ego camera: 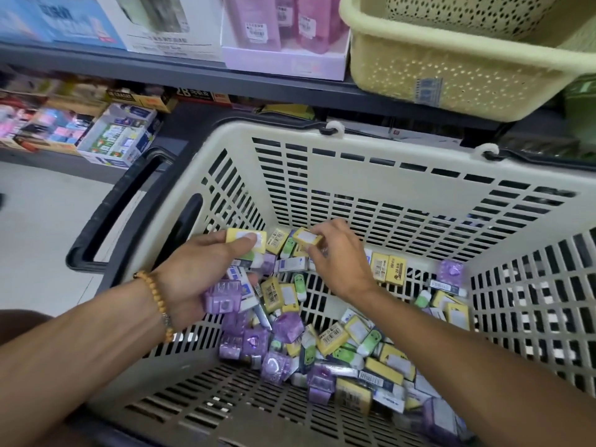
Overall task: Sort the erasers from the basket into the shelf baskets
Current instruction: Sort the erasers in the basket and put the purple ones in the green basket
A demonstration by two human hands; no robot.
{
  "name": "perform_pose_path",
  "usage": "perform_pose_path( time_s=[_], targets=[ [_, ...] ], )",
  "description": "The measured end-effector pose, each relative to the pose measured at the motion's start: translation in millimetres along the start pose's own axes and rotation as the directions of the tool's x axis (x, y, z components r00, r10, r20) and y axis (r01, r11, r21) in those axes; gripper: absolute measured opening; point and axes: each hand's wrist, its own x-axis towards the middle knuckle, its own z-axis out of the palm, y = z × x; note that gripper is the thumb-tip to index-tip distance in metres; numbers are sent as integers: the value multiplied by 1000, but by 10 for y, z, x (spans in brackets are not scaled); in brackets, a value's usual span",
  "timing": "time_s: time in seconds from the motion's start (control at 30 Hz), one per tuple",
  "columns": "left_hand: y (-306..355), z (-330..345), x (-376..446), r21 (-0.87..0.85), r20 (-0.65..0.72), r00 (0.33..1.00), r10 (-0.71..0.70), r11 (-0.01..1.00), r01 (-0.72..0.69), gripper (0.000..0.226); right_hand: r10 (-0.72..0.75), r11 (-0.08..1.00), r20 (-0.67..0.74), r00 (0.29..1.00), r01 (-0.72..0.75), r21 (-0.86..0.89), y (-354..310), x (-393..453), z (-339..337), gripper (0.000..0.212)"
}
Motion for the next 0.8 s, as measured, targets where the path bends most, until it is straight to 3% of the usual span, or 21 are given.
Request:
perform_pose_path(
  time_s=[0.07,0.17,0.27,0.4,0.47,0.53,0.6,0.67,0.73,0.8],
  targets=[
    [-4,-4,3,-13,4,1000,3,1000,-3,10,-5,1000,-27,1000,5,-15,-108,66,138,18],
    [-15,-15,-9,-38,14,1000,12,999,-11,12,-40,990,21,999,43,-135,-202,105,329,27],
    [9,-16,-24,-67,10,1000,17,998,-16,9,-69,992,82,994,78,-100,-152,109,275,32],
    [57,-7,-40,-89,19,999,29,996,-27,6,-50,963,330,943,134,-236,-75,49,117,60],
    [60,-8,-47,-86,30,999,36,996,-33,8,-59,960,396,917,160,-228,-97,26,84,54],
    [67,-8,-47,-84,31,999,44,996,-41,9,-73,978,418,906,146,-147,-98,33,1,34],
    [91,-8,-36,-99,31,998,47,994,-44,10,-38,997,381,924,63,-53,-34,37,-137,16],
    [111,-17,-22,-119,22,999,48,992,-45,10,32,999,236,971,-34,3,26,14,-257,15],
    [120,-19,-13,-137,14,999,51,989,-48,10,70,995,69,995,-64,-75,26,-23,-245,16],
    [110,-12,-15,-140,17,998,54,989,-51,9,68,983,36,997,-61,-172,-15,-61,-95,23]
  ],
)
